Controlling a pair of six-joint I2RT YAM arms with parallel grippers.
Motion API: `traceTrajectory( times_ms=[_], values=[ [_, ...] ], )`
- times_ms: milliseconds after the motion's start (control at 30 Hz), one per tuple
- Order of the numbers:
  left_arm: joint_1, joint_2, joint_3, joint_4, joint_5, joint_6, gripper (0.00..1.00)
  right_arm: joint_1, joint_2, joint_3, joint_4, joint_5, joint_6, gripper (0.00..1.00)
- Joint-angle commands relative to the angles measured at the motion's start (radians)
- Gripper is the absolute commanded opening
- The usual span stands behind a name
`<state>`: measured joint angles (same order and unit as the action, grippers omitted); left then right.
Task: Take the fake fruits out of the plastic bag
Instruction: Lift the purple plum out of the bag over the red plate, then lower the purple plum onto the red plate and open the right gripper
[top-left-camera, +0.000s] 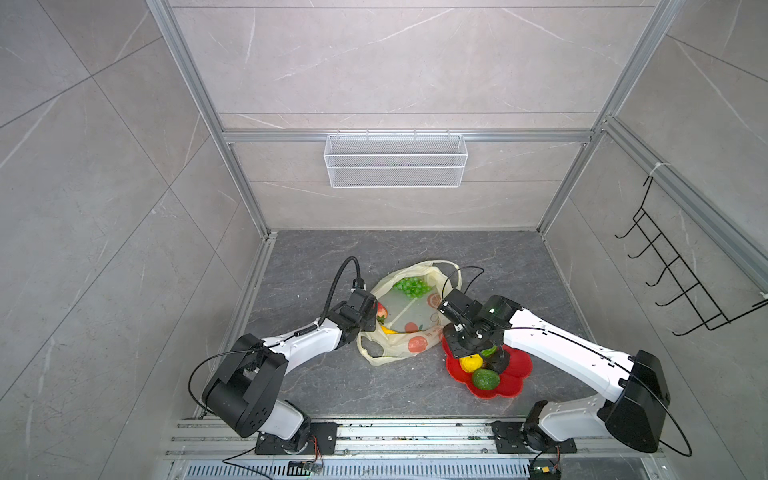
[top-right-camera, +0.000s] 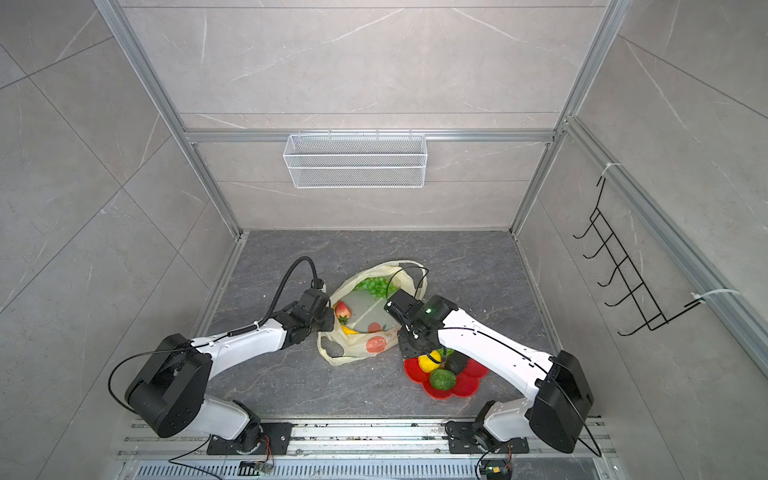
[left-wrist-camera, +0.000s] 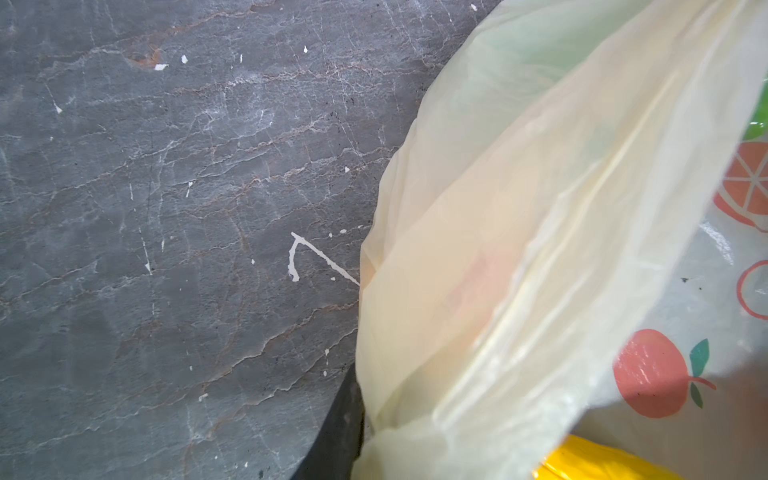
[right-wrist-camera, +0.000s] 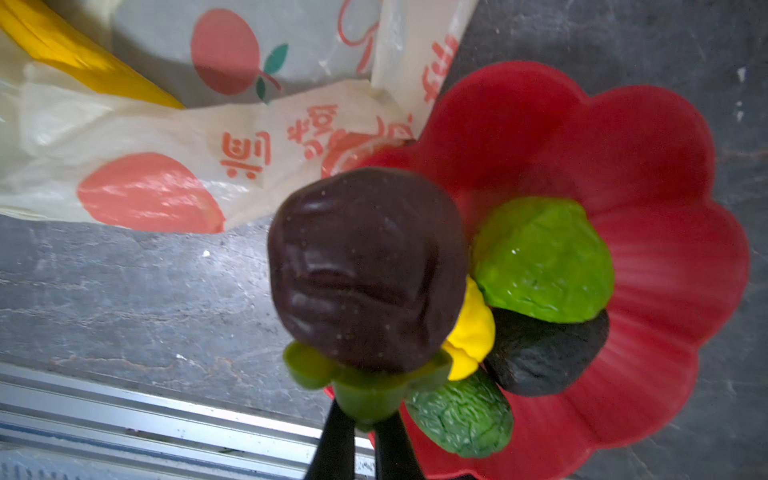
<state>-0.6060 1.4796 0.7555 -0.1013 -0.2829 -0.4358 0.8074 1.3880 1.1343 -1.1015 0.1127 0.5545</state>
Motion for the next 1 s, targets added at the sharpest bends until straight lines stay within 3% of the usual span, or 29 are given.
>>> traceTrajectory(
  times_ms=[0, 300, 967],
  values=[
    [0.005, -0.002, 0.035, 0.001, 0.008, 0.002, 0.20, -0.030, 0.025, 0.026, -0.115, 0.030, 0.007, 0.00],
    [0.005, -0.010, 0.033, -0.001, 0.006, 0.002, 0.20, -0.117, 0.091, 0.078, -0.134, -0.003, -0.071, 0.00],
    [0.005, -0.006, 0.034, -0.002, 0.000, 0.005, 0.20, -0.162, 0.232, 0.138, -0.169, -0.040, -0.165, 0.01]
  ],
)
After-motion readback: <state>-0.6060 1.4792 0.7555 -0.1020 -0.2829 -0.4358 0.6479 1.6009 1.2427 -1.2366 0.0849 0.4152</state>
